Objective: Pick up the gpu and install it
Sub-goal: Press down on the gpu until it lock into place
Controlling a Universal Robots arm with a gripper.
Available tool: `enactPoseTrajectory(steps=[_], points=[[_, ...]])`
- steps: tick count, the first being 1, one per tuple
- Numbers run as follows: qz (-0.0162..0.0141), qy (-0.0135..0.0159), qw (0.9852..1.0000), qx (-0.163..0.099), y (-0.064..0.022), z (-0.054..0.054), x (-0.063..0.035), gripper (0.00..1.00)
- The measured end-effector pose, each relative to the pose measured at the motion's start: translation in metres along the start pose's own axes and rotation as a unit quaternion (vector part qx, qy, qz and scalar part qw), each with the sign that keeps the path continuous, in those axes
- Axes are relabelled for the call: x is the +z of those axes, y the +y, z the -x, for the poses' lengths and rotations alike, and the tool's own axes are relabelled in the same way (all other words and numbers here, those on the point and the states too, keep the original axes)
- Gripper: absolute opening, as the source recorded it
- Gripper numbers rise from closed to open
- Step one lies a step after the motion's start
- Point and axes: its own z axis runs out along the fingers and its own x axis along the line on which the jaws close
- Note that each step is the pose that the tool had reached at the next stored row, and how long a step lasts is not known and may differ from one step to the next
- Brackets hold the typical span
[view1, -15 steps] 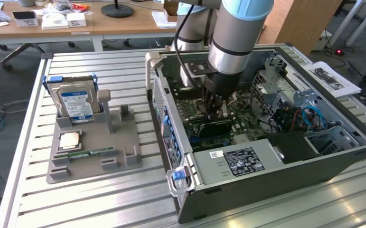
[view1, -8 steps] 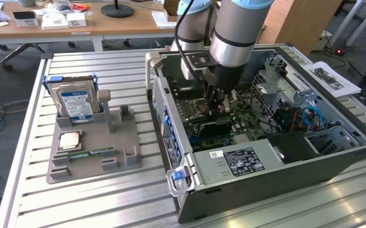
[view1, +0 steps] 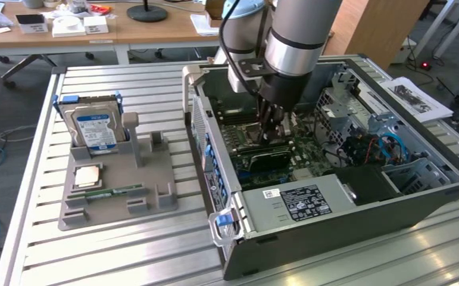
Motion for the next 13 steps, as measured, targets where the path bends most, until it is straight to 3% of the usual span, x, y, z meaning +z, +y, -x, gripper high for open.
enactPoseTrajectory(steps=[7, 13], points=[[0.0, 0.0, 1.0, 0.0, -0.0001, 0.0, -0.0014, 0.11], [0.0, 0.0, 1.0, 0.0, -0.0076, 0.0002, -0.0014, 0.11]])
